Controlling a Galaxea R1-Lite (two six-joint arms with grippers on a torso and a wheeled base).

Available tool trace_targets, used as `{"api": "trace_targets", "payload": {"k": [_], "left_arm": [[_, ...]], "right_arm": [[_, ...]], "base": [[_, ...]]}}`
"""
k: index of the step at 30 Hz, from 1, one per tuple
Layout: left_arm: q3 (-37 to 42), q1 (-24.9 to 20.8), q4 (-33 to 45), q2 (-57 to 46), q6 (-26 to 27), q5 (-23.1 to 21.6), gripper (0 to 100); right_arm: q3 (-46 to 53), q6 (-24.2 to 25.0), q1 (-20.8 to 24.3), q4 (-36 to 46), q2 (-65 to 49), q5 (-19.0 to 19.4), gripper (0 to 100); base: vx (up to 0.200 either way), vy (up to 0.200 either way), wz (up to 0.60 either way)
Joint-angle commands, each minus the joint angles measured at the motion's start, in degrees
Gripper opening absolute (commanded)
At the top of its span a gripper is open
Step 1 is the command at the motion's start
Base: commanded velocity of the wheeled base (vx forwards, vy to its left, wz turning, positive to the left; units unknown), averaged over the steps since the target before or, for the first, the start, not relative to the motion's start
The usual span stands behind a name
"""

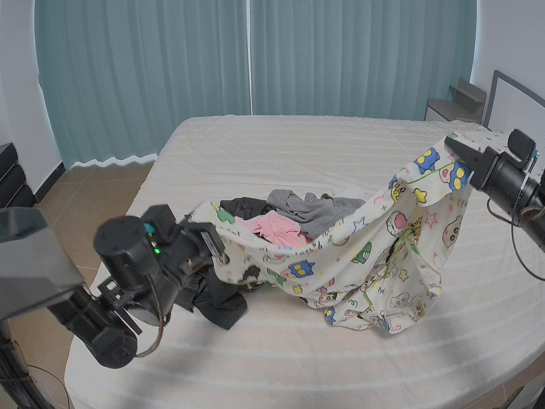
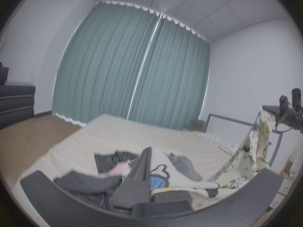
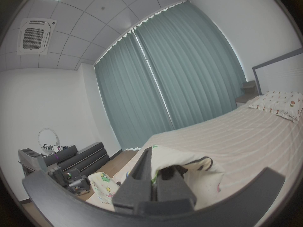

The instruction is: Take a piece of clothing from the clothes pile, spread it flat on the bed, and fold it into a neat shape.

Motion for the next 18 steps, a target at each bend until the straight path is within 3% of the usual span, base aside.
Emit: {"api": "trace_targets", "payload": {"k": [1, 5, 10, 18], "left_arm": [[-11.90, 2.06, 3.99, -12.57, 7.70, 2.98, 0], [-21.92, 2.06, 6.28, -13.27, 12.27, 4.65, 0], [-24.12, 1.97, 6.54, -14.41, 14.12, 5.26, 0], [-6.01, 2.06, 6.36, -15.56, 7.70, 5.17, 0]], "right_arm": [[-9.36, -0.10, -1.90, 1.77, -6.74, -0.36, 0], [-17.44, -0.10, -2.07, 8.54, -9.20, -0.36, 0], [-16.12, -0.19, -1.46, 11.35, -11.75, 0.17, 0], [1.54, -0.28, -1.02, 10.65, -10.87, 0.43, 0]], "base": [[0.000, 0.000, 0.00], [0.000, 0.000, 0.00], [0.000, 0.000, 0.00], [0.000, 0.000, 0.00]]}}
